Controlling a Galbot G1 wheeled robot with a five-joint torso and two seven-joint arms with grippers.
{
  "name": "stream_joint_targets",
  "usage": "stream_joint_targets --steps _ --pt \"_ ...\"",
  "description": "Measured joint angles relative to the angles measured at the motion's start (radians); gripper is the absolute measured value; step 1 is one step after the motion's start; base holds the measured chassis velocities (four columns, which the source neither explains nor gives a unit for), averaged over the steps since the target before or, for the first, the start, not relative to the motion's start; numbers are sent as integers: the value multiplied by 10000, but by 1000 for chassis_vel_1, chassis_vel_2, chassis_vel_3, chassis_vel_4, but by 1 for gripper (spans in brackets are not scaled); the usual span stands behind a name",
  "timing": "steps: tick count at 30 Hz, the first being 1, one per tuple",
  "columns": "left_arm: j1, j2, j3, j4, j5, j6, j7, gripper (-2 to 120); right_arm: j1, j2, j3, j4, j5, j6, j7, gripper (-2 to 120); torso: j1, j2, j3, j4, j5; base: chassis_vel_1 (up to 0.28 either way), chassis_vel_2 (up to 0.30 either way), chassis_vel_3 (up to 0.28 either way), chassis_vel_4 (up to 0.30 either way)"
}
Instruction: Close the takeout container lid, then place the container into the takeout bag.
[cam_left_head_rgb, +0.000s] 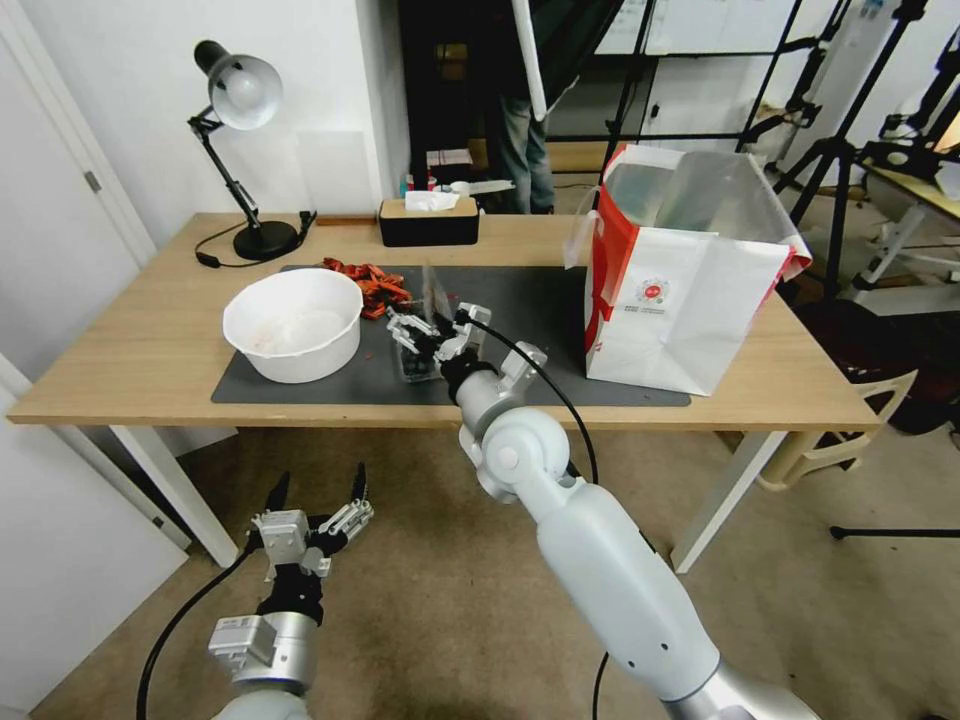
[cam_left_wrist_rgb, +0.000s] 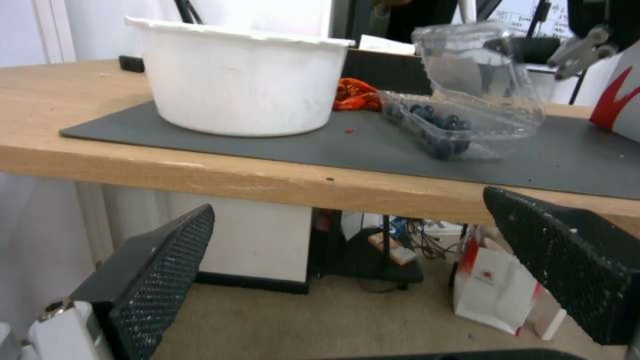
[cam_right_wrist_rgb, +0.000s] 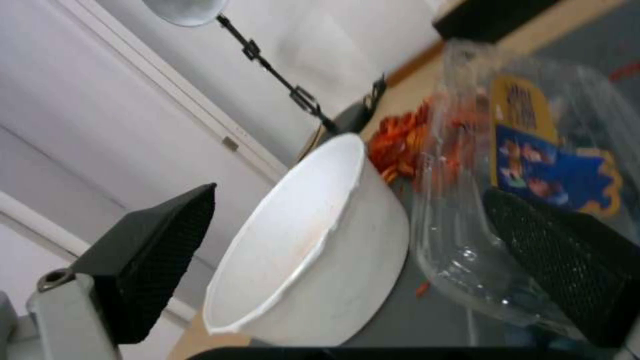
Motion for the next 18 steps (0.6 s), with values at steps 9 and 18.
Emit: stream_joint_targets --steps 9,18 --pt "-147 119 31 134 -14 48 -6 100 110 44 385 -38 2157 -795 1213 100 0 0 0 0 0 0 0 0 0" --pt "-228 179 74 242 -60 74 -11 100 211 238 600 -201 3187 -976 1645 82 -1 0 0 1 -1 0 0 0 0"
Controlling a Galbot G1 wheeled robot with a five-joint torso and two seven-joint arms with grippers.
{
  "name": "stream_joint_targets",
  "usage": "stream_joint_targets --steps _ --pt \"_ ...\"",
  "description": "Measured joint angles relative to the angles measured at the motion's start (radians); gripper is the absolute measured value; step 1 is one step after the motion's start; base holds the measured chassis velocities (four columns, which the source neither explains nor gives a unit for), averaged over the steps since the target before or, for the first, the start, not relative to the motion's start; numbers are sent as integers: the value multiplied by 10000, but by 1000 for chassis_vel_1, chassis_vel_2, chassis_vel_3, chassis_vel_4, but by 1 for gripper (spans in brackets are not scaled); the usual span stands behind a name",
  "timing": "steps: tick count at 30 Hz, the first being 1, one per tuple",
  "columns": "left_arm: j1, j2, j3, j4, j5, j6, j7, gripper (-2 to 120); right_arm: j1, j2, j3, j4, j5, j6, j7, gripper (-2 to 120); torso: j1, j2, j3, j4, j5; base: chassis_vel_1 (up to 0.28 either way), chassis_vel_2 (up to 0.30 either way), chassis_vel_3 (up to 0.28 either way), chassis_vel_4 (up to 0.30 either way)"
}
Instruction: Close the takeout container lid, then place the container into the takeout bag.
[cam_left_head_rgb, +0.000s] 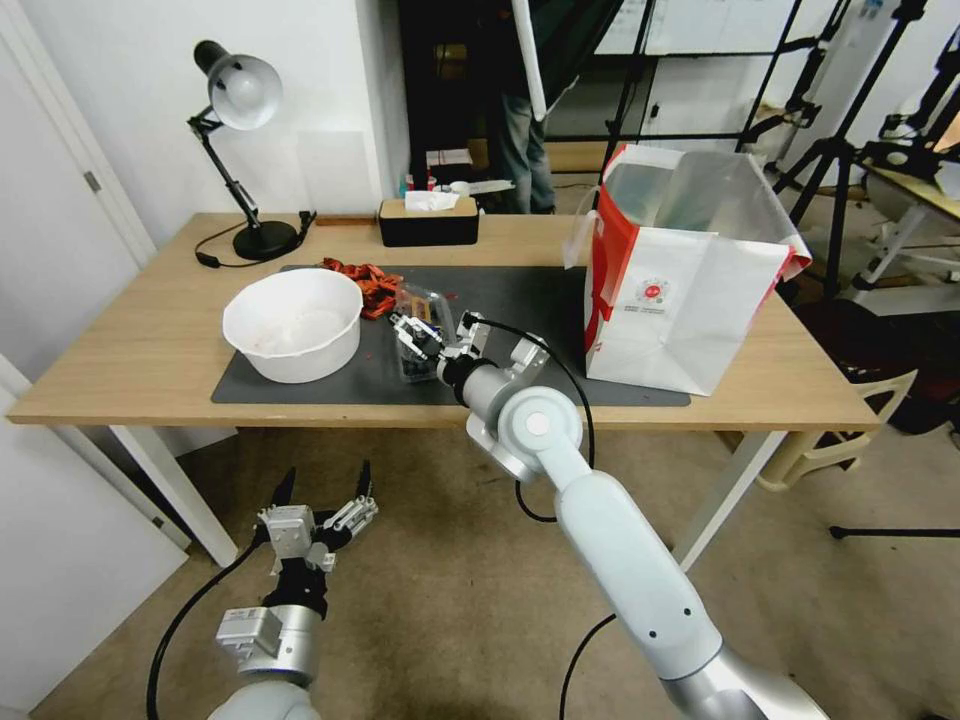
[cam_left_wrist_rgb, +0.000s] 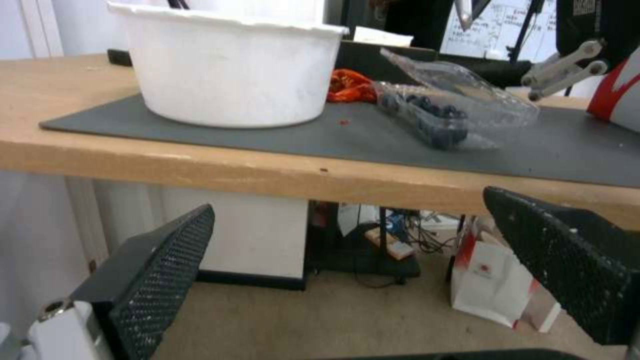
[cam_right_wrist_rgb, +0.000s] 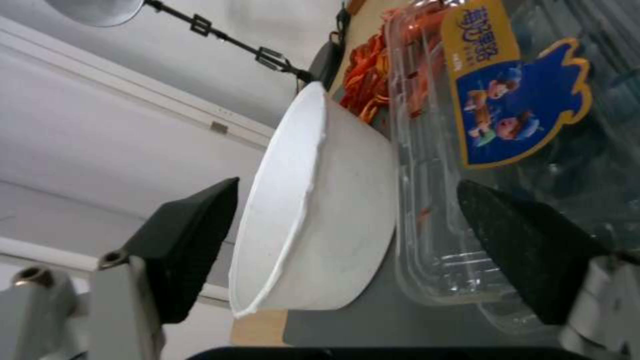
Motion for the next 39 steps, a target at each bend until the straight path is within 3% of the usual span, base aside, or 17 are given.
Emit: stream_joint_targets --steps 6,9,15,18,20,22,23,26,29,36,39 --pt "-153 134 31 203 -480 -117 57 100 13 88 141 -154 266 0 348 64 0 0 0 0 0 0 0 0 0" --pt "-421 360 96 225 -1577 -216 36 100 -3 114 249 -165 310 -8 524 48 0 0 0 1 0 0 0 0 0" --pt "-1007 801 141 196 -3174 -374 -12 100 -32 15 316 -136 325 -128 726 30 0 0 1 -1 -1 0 0 0 0" --pt "-1518 1329 166 -241 -5352 146 -101 100 -40 -110 360 -119 339 -266 806 18 1 0 0 0 0 0 0 0 0" --pt "-1683 1476 184 -352 -5909 310 -172 100 -41 -130 366 -117 339 -291 819 14 0 0 0 -1 1 0 0 0 0" --pt "-2190 1935 241 -674 -7620 810 -524 100 -41 -180 389 -117 338 -378 869 3 0 0 0 0 0 0 0 0 0" --pt "-2190 1935 241 -674 -7620 810 -524 100 -41 -180 389 -117 338 -378 869 3 0 0 0 0 0 0 0 0 0" --pt "-3031 2543 305 -995 -9872 1770 -1512 100 -35 -226 390 -117 289 -486 911 0 0 0 0 -1 0 0 0 0 0" --pt "-3370 2812 407 -958 -10439 2103 -1776 100 -26 -231 367 -111 229 -553 975 0 1 0 1 -1 1 0 0 0 0" --pt "-4071 3290 715 -301 -11088 2463 -1744 100 34 -290 315 -69 72 -746 1110 0 0 0 0 1 -1 0 0 0 0" --pt "-4622 3519 881 239 -11504 2497 -1456 100 42 -346 295 -45 -5 -878 1211 0 1 0 0 0 -1 0 0 0 0"
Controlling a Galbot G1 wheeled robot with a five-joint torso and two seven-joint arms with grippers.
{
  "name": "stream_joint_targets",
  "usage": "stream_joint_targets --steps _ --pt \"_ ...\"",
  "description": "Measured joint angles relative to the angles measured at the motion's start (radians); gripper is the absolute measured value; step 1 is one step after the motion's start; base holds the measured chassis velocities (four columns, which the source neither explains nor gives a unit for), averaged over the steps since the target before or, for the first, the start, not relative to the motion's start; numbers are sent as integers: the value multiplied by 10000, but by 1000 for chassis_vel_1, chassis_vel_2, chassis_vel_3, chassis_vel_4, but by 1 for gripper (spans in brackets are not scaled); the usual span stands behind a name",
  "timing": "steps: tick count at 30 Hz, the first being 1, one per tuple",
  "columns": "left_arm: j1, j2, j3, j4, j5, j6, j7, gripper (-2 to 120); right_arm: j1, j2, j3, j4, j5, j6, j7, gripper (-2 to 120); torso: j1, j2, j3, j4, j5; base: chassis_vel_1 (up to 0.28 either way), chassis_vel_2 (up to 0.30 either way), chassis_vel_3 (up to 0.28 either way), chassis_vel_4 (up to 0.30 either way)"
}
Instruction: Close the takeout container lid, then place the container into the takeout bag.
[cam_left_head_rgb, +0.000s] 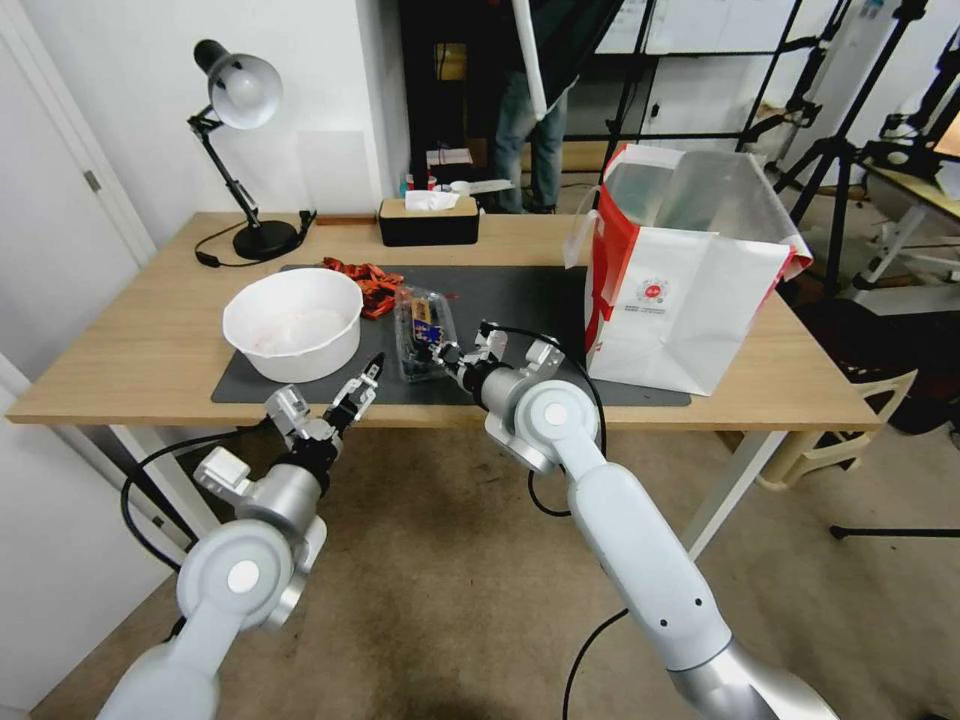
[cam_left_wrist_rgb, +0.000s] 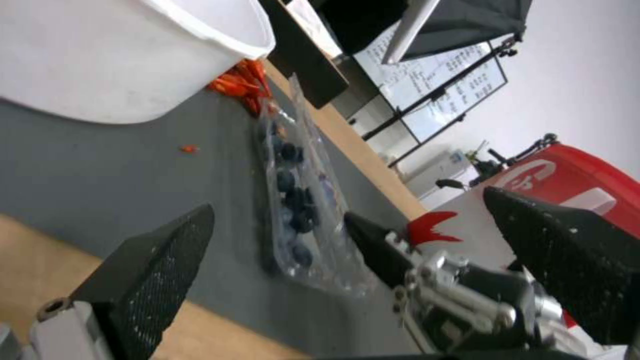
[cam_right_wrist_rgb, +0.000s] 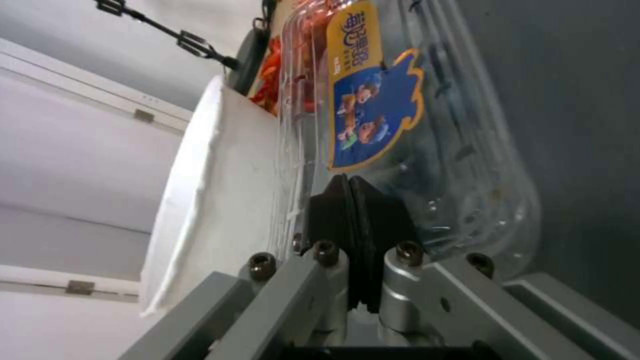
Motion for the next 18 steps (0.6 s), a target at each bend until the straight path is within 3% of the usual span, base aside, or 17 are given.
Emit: stream_joint_targets --steps 12,18 --pt "-1686 430 821 955 -615 467 180 100 -53 -286 -50 206 -22 -180 87 0 0 1 0 -1 2 0 0 0 0" --pt "-2510 480 1140 1462 -907 756 -35 100 -102 -396 10 289 24 -183 105 0 1 0 0 -2 2 0 0 0 0"
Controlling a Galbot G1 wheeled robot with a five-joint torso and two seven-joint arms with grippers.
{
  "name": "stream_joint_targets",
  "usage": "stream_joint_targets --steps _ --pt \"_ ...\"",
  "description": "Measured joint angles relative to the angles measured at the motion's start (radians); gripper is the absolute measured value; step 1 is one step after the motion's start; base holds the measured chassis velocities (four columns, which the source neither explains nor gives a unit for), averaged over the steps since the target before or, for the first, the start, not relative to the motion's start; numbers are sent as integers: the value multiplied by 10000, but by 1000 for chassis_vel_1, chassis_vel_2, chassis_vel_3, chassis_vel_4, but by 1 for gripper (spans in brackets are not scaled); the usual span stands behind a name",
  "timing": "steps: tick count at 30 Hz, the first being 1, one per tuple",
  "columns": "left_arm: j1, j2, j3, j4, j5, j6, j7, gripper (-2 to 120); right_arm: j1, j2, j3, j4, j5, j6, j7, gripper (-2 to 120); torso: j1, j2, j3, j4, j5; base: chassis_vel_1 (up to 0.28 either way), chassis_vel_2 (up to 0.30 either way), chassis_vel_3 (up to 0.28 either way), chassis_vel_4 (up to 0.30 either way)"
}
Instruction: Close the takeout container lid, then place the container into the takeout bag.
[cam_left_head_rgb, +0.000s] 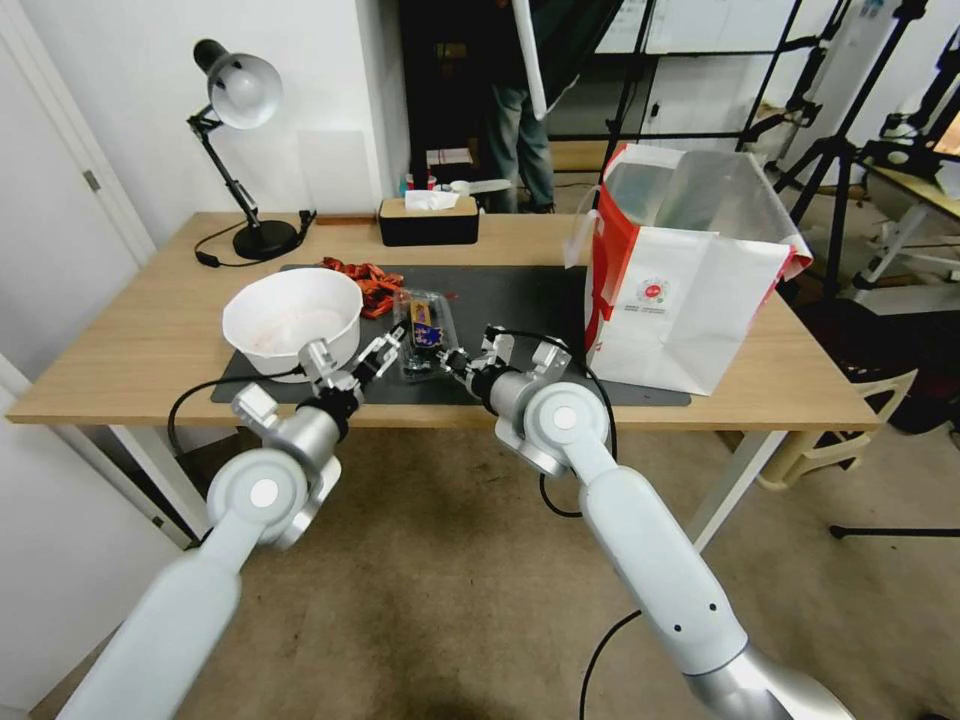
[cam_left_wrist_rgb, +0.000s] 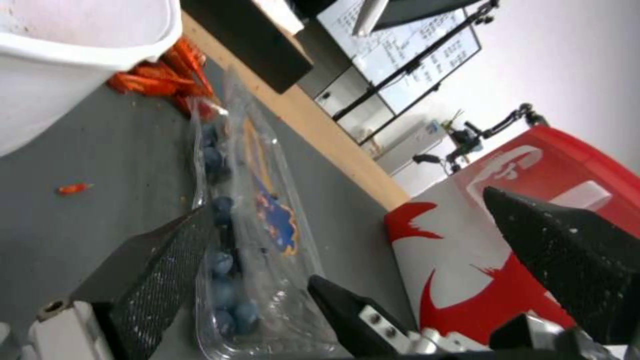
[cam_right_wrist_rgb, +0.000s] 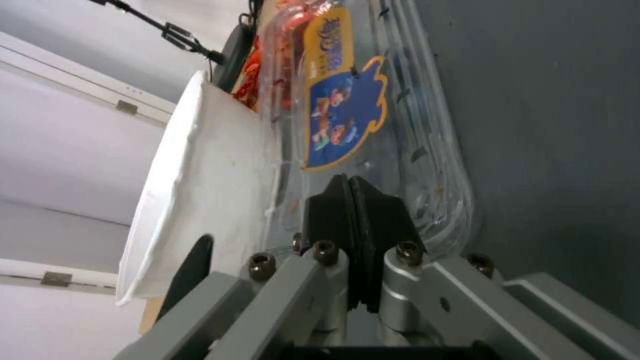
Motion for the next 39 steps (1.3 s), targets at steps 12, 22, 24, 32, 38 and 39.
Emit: stream_joint_targets --steps 12,22,24,32,38,39 --pt "-807 102 478 1091 247 233 -145 100 -79 -134 3 134 6 -202 26 0 -1 2 -1 1 0 0 0 0 0" --pt "-1281 22 879 1758 637 225 -312 100 -95 -177 0 172 3 -315 69 0 -1 1 -1 1 0 0 0 0 0" --pt "-1424 -36 968 1970 657 211 -382 100 -95 -182 10 172 2 -323 67 0 -2 1 -1 1 0 0 0 0 0" --pt "-1798 -52 1173 2424 618 286 -418 100 -30 -132 17 119 3 -337 38 0 -3 2 -3 1 2 0 0 0 0" --pt "-2056 -30 1282 2647 413 577 -314 100 27 -116 6 43 -9 -347 19 0 -3 2 -3 4 3 0 0 0 0" --pt "-2088 -30 1303 2668 395 594 -300 100 29 -122 0 38 -11 -349 16 0 -3 2 -3 5 3 0 0 0 0"
